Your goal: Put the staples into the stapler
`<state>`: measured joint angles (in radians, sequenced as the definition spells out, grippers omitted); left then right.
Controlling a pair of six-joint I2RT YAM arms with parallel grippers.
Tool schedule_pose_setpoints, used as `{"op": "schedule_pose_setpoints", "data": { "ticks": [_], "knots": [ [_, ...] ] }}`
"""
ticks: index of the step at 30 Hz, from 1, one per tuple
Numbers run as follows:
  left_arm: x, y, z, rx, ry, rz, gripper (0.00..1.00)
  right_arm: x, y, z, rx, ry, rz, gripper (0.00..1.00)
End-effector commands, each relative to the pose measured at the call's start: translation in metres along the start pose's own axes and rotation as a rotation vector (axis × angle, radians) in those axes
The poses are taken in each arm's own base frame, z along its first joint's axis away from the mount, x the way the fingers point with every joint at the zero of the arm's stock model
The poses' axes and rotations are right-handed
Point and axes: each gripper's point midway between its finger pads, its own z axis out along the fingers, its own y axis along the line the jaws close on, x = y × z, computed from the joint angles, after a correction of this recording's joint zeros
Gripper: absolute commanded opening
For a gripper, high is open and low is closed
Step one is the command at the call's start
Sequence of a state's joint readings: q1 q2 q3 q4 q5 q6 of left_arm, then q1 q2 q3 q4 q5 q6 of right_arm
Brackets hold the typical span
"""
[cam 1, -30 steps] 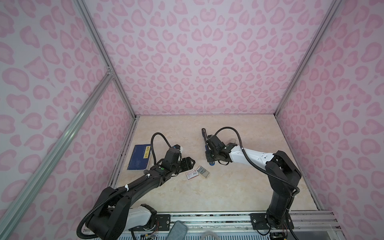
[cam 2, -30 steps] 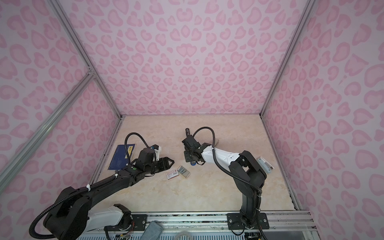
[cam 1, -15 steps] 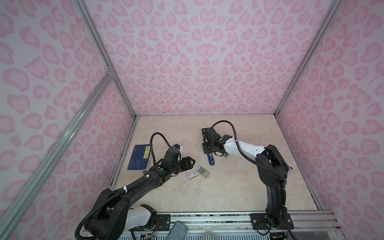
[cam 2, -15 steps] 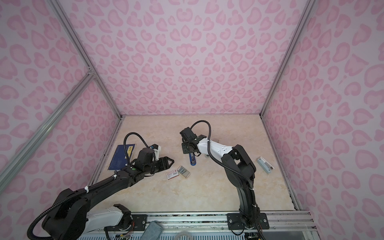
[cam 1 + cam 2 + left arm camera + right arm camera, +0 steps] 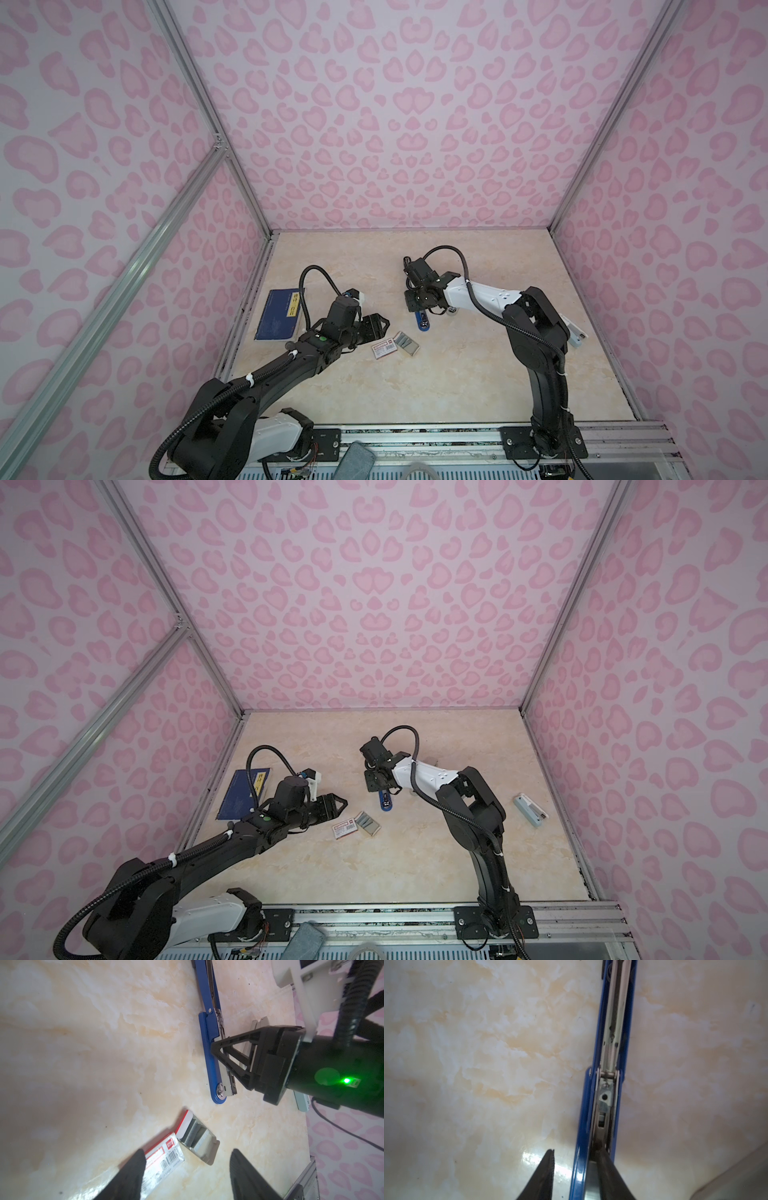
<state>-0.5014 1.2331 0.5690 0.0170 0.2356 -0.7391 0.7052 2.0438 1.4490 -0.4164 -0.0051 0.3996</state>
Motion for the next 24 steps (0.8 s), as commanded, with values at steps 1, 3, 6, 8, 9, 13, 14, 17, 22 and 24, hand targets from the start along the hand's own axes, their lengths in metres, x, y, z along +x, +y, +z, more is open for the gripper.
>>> {"op": "schedule_pose_setpoints", "data": {
  "ticks": [1,3,6,8,9,13,14,17,22,24],
  "knots": [
    [-0.005,-0.004,0.001,0.013,-0.016,0.008,0.67,0.023,-0.004,0.005,0.007,0.065,-0.006,0.36],
    [-0.005,-0.004,0.002,0.014,-0.012,0.008,0.67,0.028,-0.003,0.004,0.004,0.072,-0.007,0.36],
    [-0.005,-0.005,0.003,0.017,-0.01,0.006,0.67,0.036,-0.001,-0.001,0.001,0.08,-0.014,0.35],
    [-0.006,-0.005,0.003,0.018,-0.011,0.008,0.67,0.042,0.003,-0.005,-0.005,0.082,-0.02,0.35],
    [-0.006,-0.006,0.003,0.018,-0.012,0.01,0.67,0.045,0.004,-0.007,-0.007,0.085,-0.023,0.35],
    [-0.007,-0.007,0.003,0.019,-0.01,0.011,0.67,0.05,0.004,-0.017,-0.014,0.078,-0.019,0.35],
    [-0.007,-0.006,0.004,0.018,-0.009,0.011,0.67,0.049,0.004,-0.019,-0.014,0.071,-0.016,0.35],
    [-0.007,-0.007,0.005,0.019,-0.006,0.009,0.67,0.042,0.005,-0.03,-0.02,0.045,-0.014,0.36],
    [-0.009,-0.009,0.004,0.022,-0.009,0.011,0.67,0.027,-0.002,-0.045,-0.013,-0.004,0.015,0.4],
    [-0.01,-0.009,0.003,0.021,-0.012,0.013,0.67,0.024,-0.008,-0.047,-0.011,-0.018,0.031,0.42]
  ]
}}
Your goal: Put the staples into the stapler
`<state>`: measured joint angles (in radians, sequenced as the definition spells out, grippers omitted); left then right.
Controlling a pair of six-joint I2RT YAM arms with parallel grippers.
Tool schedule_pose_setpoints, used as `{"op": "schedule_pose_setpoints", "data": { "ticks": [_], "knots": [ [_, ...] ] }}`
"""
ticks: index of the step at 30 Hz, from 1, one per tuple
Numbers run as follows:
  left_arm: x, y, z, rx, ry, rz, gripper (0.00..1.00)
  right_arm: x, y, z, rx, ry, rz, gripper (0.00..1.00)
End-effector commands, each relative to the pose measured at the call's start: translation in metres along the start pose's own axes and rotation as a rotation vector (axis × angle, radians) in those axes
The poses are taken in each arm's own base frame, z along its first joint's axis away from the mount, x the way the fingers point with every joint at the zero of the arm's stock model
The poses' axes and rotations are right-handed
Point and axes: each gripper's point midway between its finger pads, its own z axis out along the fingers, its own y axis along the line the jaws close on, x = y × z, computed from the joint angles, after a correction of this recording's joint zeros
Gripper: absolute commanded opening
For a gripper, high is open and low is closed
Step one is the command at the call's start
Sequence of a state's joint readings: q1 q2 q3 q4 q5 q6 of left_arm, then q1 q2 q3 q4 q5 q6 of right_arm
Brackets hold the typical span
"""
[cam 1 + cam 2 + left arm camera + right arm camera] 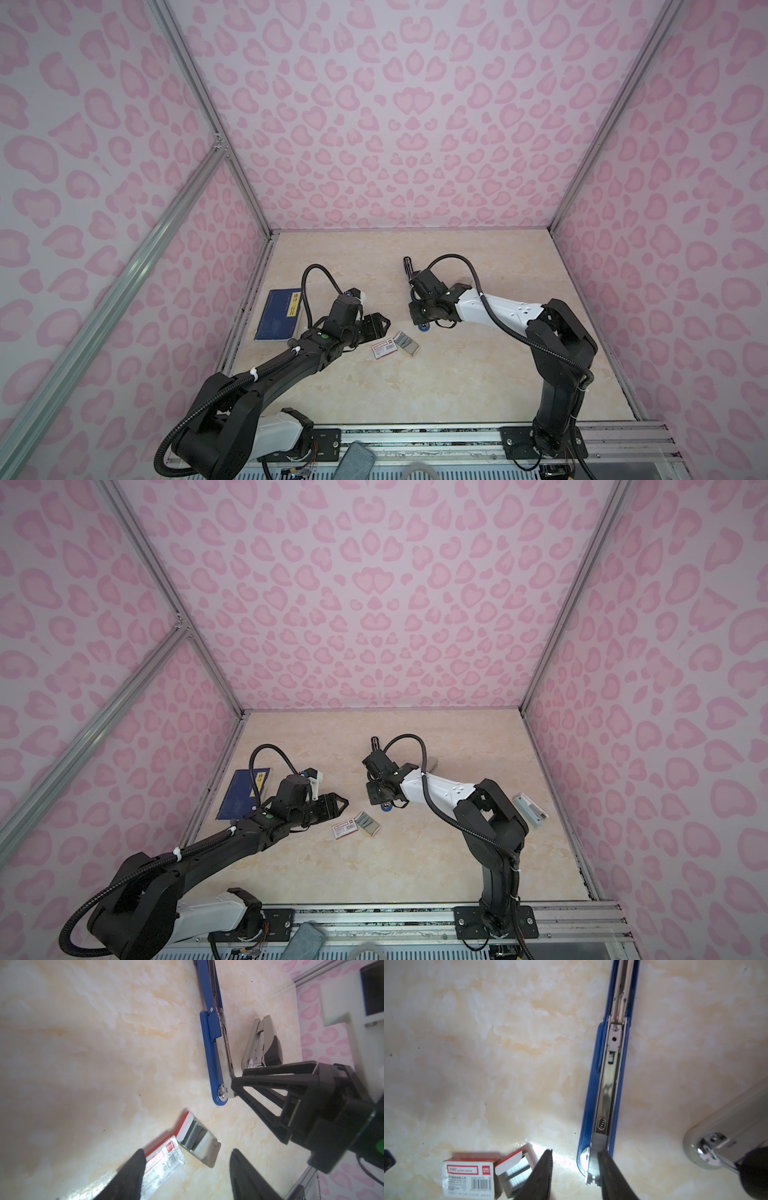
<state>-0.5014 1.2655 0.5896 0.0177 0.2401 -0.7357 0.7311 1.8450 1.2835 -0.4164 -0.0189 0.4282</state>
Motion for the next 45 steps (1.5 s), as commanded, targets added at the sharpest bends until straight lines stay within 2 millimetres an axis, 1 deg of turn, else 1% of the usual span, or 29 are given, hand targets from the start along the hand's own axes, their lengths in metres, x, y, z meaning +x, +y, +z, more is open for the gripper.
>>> {"op": "schedule_pose_setpoints", "data": {
  "ticks": [1,4,9,12,16,21,24,27,30,31,33,35,37,39,41,43,45],
  "knots": [
    [-0.009,-0.008,-0.002,0.025,-0.024,0.014,0.67,0.003,-0.013,0.0,0.03,0.004,0.03,0.43],
    [-0.011,-0.009,-0.002,0.025,-0.028,0.017,0.67,0.008,-0.019,0.007,0.032,0.025,0.041,0.45],
    [-0.015,-0.011,-0.002,0.023,-0.037,0.021,0.68,0.015,-0.005,0.022,-0.02,0.063,0.039,0.45],
    [-0.018,-0.009,-0.006,0.012,-0.049,0.021,0.68,0.016,0.014,0.028,-0.066,0.082,0.014,0.45],
    [-0.025,-0.004,-0.015,0.0,-0.081,0.015,0.69,0.015,0.044,0.034,-0.125,0.099,-0.025,0.44],
    [-0.04,0.0,-0.034,-0.034,-0.157,0.029,0.7,0.011,0.088,0.04,-0.213,0.098,-0.087,0.44],
    [-0.049,0.0,-0.044,-0.056,-0.184,0.048,0.7,0.0,0.116,0.039,-0.284,0.077,-0.128,0.44],
    [-0.057,0.0,-0.051,-0.067,-0.205,0.055,0.71,-0.011,0.129,0.033,-0.34,0.038,-0.144,0.44],
    [-0.065,-0.002,-0.053,-0.061,-0.213,0.061,0.73,-0.023,0.126,0.014,-0.36,-0.034,-0.149,0.45],
    [-0.067,-0.003,-0.052,-0.063,-0.21,0.068,0.76,-0.02,0.118,0.01,-0.356,-0.043,-0.139,0.45],
    [-0.07,-0.005,-0.047,-0.068,-0.199,0.085,0.85,-0.024,0.105,-0.005,-0.36,-0.085,-0.112,0.47],
    [-0.075,-0.008,-0.041,-0.066,-0.188,0.098,0.89,-0.027,0.086,-0.019,-0.329,-0.118,-0.078,0.48],
    [-0.08,-0.014,-0.032,-0.047,-0.171,0.11,0.9,-0.028,0.065,-0.033,-0.304,-0.145,-0.046,0.5],
    [-0.085,-0.019,-0.023,-0.032,-0.151,0.123,0.91,-0.029,0.046,-0.042,-0.297,-0.163,-0.001,0.52],
    [-0.09,-0.025,-0.01,-0.02,-0.12,0.143,0.92,-0.03,0.027,-0.047,-0.297,-0.174,0.054,0.52],
    [-0.097,-0.029,0.007,-0.027,-0.086,0.167,0.92,-0.031,0.01,-0.05,-0.299,-0.191,0.101,0.53],
    [-0.103,-0.031,0.026,-0.036,-0.054,0.182,0.92,-0.033,-0.002,-0.051,-0.303,-0.199,0.133,0.53]
  ]
}}
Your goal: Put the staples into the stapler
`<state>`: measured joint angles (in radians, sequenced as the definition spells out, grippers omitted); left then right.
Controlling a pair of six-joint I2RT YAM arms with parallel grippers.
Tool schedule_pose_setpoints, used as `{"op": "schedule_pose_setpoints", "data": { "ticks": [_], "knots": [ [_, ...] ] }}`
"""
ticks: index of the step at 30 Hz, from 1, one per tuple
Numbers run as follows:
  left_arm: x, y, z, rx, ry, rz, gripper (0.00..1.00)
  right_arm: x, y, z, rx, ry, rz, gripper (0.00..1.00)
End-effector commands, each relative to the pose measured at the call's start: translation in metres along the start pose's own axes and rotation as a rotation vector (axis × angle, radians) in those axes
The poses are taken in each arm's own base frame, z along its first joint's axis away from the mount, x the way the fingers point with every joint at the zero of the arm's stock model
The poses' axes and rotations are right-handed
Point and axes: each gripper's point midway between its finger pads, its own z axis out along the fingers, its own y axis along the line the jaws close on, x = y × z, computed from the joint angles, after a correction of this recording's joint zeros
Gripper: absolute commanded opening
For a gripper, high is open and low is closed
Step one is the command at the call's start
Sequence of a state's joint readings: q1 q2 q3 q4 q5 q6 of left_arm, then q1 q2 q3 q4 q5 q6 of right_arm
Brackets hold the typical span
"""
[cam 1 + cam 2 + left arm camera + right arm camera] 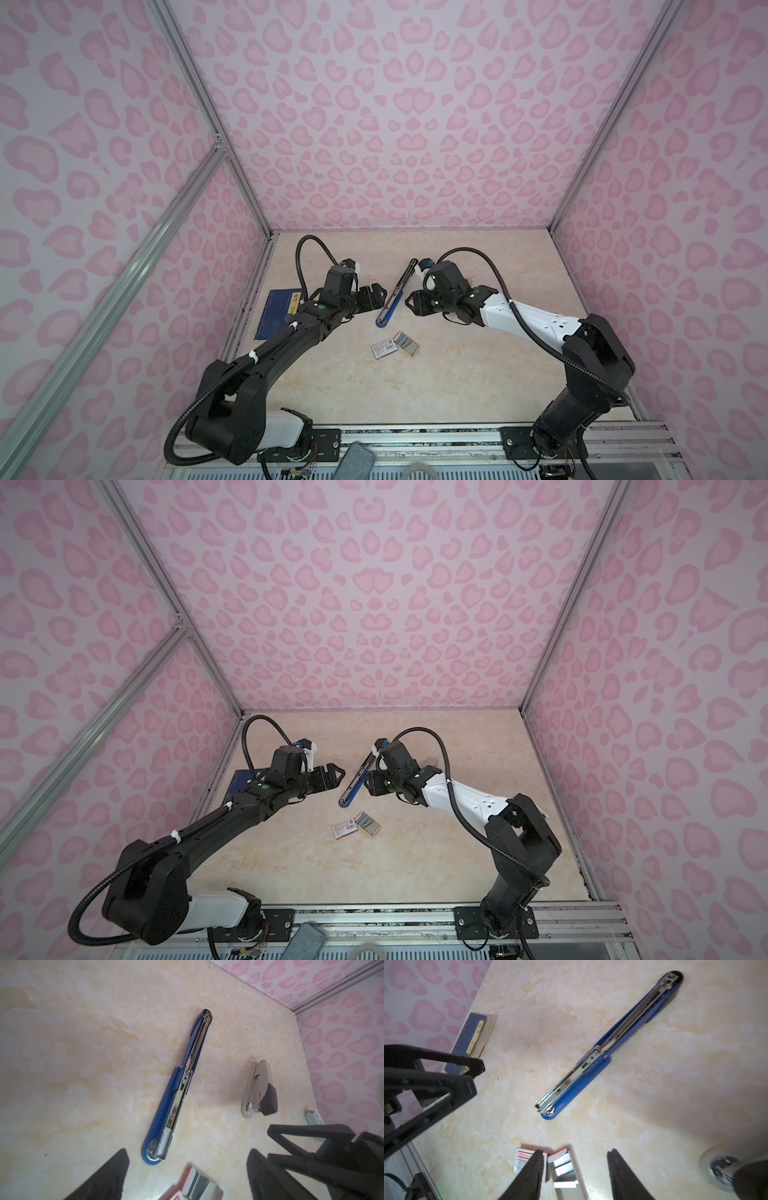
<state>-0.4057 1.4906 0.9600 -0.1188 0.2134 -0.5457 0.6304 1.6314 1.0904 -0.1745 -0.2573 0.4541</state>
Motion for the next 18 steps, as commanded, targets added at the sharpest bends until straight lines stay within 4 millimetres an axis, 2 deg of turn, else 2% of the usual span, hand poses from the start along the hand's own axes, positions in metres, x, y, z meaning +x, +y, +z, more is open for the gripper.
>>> {"op": "schedule_pose_setpoints", "data": {
  "ticks": [1,9,12,18],
  "knots": [
    [-0.008,-0.011,0.025,0.03,0.045,0.062,0.92,-0.009,-0.008,-0.004,-0.03,-0.041,0.049,0.53],
    [-0.026,-0.023,0.098,-0.047,0.13,0.193,0.91,-0.007,-0.04,-0.014,-0.017,-0.056,0.125,0.53],
    [-0.028,-0.018,0.12,-0.108,0.159,0.247,0.9,-0.005,-0.044,-0.015,-0.014,-0.056,0.137,0.53],
    [-0.024,-0.001,0.152,-0.205,0.216,0.329,0.78,-0.006,-0.045,-0.014,-0.024,-0.059,0.151,0.52]
  ]
}}
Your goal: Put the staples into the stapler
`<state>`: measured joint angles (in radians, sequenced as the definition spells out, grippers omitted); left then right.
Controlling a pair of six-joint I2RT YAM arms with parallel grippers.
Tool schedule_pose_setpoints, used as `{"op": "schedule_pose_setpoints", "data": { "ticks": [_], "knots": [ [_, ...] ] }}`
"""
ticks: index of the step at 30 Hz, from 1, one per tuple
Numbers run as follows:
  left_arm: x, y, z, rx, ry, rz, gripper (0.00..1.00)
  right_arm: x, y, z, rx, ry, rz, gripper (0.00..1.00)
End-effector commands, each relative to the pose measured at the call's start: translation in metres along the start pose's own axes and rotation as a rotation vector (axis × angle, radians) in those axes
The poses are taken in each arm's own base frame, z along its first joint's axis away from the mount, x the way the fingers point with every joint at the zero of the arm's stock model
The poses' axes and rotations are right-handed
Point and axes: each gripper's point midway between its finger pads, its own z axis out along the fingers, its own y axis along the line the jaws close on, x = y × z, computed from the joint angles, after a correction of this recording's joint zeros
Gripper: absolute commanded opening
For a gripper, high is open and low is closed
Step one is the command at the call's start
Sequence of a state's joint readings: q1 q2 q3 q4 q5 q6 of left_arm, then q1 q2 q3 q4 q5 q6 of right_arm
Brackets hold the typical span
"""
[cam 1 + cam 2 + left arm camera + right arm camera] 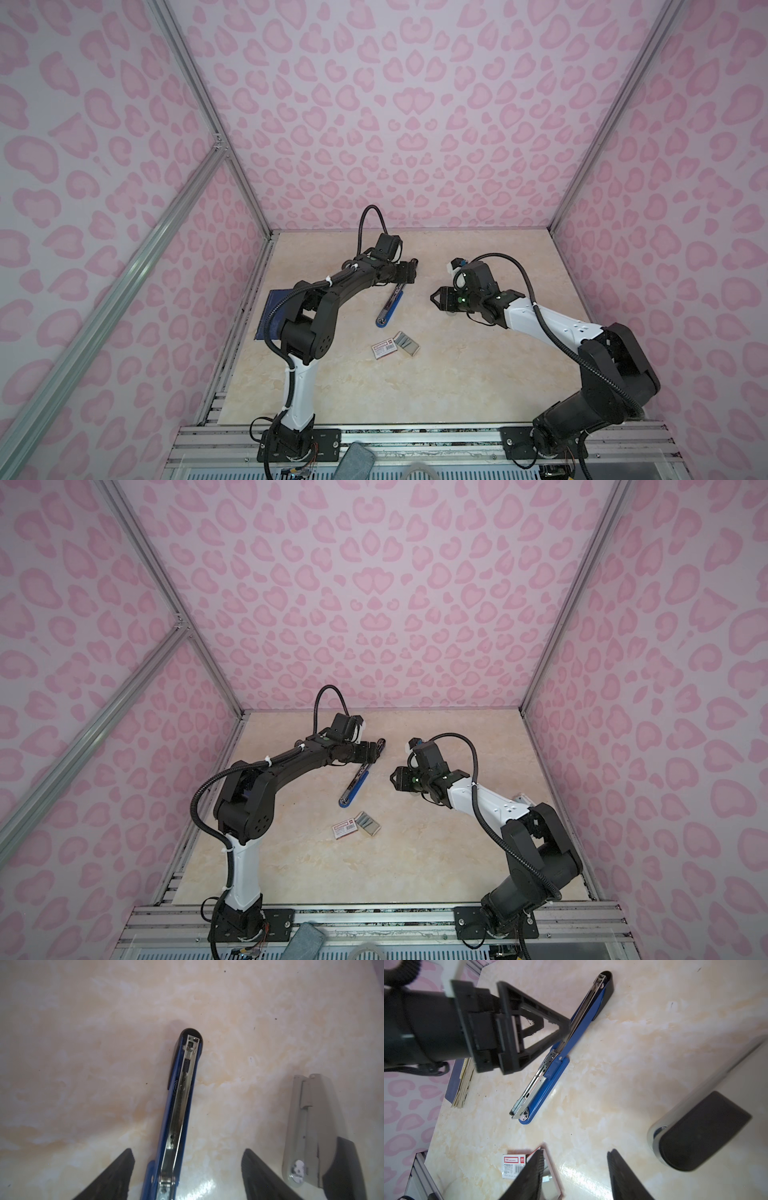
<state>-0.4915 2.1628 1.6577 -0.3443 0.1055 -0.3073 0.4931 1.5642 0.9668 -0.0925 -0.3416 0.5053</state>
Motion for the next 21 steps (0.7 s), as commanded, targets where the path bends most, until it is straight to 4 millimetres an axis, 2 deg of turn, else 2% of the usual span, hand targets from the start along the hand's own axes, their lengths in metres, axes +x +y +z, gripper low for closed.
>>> {"op": "schedule_pose_setpoints", "data": {
  "ticks": [1,4,10,16,20,21],
  "knots": [
    [0.012,0.014,0.009,-0.079,0.061,0.068,0.75,-0.004,0.002,0.002,-0.016,-0.015,0.013,0.52],
    [0.017,0.013,0.017,-0.081,0.085,0.095,0.64,-0.008,0.003,0.006,-0.014,-0.015,0.016,0.52],
    [0.029,0.005,0.023,-0.078,0.104,0.147,0.52,-0.023,0.001,0.023,-0.009,-0.028,0.059,0.51],
    [0.043,0.006,0.024,-0.077,0.132,0.189,0.4,-0.053,-0.004,0.047,-0.026,-0.063,0.157,0.48],
    [0.049,0.009,0.02,-0.082,0.129,0.22,0.37,-0.071,-0.01,0.066,-0.037,-0.071,0.212,0.48],
    [0.05,0.009,0.018,-0.078,0.126,0.227,0.33,-0.075,-0.011,0.071,-0.038,-0.074,0.222,0.48]
  ]
}}
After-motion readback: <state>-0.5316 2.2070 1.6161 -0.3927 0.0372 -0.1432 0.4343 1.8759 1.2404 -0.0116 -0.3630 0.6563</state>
